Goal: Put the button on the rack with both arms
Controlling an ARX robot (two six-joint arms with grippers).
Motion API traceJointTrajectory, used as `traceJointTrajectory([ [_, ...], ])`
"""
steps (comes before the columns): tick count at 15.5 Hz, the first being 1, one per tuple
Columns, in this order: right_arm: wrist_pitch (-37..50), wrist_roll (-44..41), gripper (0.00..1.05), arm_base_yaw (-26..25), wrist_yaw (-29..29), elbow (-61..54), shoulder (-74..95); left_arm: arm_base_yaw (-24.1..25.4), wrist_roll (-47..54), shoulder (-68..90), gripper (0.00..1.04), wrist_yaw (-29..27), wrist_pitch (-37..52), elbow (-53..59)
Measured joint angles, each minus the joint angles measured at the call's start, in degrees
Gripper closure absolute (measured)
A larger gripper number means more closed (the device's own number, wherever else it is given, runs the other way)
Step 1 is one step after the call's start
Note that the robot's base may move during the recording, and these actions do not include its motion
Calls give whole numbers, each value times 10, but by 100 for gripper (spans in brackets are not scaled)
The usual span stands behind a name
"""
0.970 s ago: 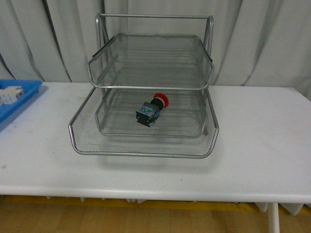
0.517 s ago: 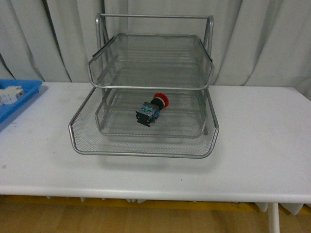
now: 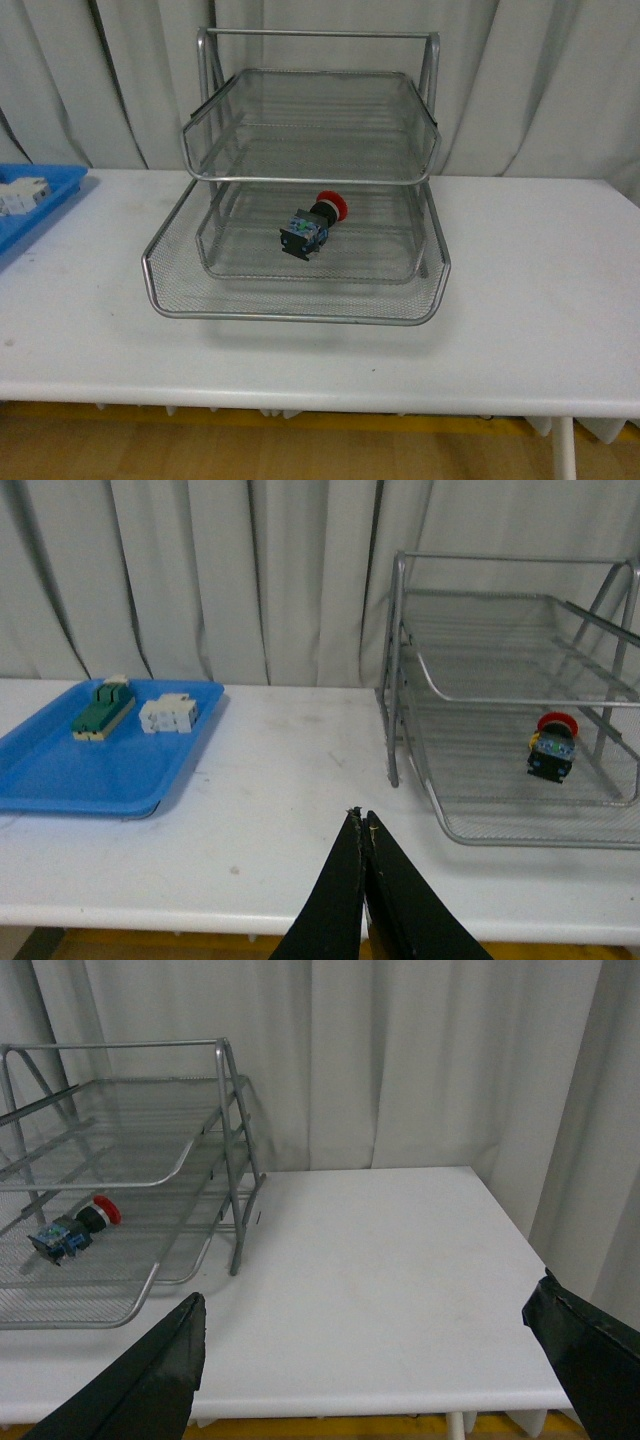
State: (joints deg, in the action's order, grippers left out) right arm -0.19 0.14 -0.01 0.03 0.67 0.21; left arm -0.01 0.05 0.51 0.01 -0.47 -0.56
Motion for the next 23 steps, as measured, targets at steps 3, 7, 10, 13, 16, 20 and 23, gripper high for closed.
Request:
traceJointTrajectory([
  [3,0,0,6,0,0,0,0,0,0,0,97,0,3,0],
  [7,8,0,6,-3,28,27,104,0,0,0,47,0,3,0],
  [10,257,7,6,36,47,138,440,0,0,0,9,0,3,0],
  [13,236,61,6,138,58,327,762,0,0,0,7,0,3,0],
  [16,184,88,6,175,55,410,847,0,0,0,7,0,2,0],
  [20,87,141,27,246,25,577,970,0,0,0,7,0,3,0],
  [23,67,165,60,280,-2,594,1011,0,0,0,7,0,2,0],
])
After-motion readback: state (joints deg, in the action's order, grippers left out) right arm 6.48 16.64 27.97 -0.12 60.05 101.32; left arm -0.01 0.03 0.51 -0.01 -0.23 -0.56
